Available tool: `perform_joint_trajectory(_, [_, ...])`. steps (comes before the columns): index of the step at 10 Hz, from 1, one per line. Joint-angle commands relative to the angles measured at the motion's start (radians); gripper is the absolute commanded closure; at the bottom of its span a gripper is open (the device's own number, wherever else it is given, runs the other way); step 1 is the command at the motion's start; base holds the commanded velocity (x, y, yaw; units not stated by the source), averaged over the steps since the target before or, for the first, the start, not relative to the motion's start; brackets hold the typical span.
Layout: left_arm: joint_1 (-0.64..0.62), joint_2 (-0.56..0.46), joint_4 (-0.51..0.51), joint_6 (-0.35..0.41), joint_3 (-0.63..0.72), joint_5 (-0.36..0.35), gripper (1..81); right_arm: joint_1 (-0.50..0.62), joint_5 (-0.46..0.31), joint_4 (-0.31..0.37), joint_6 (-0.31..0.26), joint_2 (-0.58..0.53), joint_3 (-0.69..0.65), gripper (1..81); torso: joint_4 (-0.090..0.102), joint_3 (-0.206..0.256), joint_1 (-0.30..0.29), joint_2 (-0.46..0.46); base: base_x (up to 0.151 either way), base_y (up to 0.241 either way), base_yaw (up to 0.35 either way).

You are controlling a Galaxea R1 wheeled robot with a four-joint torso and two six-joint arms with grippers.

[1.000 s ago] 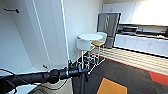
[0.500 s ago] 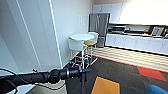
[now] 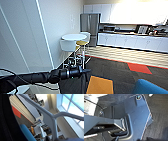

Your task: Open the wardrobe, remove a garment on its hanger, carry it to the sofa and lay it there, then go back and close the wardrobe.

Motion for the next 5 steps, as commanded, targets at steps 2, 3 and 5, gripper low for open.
perform_joint_trajectory(2, [-0.156,-0.006,0.021,0.001,0.030,-0.039,81.1,0.023,-0.051,-0.010,-0.001,-0.011,0.003,1.0,0.000,0.000,0.000,0.000,0.000,0.000,-0.215])
perform_joint_trajectory(3, [-0.155,-0.007,0.024,0.001,0.032,-0.042,81.1,0.023,-0.051,-0.010,-0.001,-0.005,-0.005,1.0,0.000,0.000,0.000,0.000,0.000,0.000,-0.227])
perform_joint_trajectory(5, [-0.155,-0.006,0.031,0.001,0.032,-0.045,81.1,0.020,-0.051,-0.007,-0.001,0.006,-0.029,1.0,0.000,0.000,0.000,0.000,0.000,0.000,-0.229])
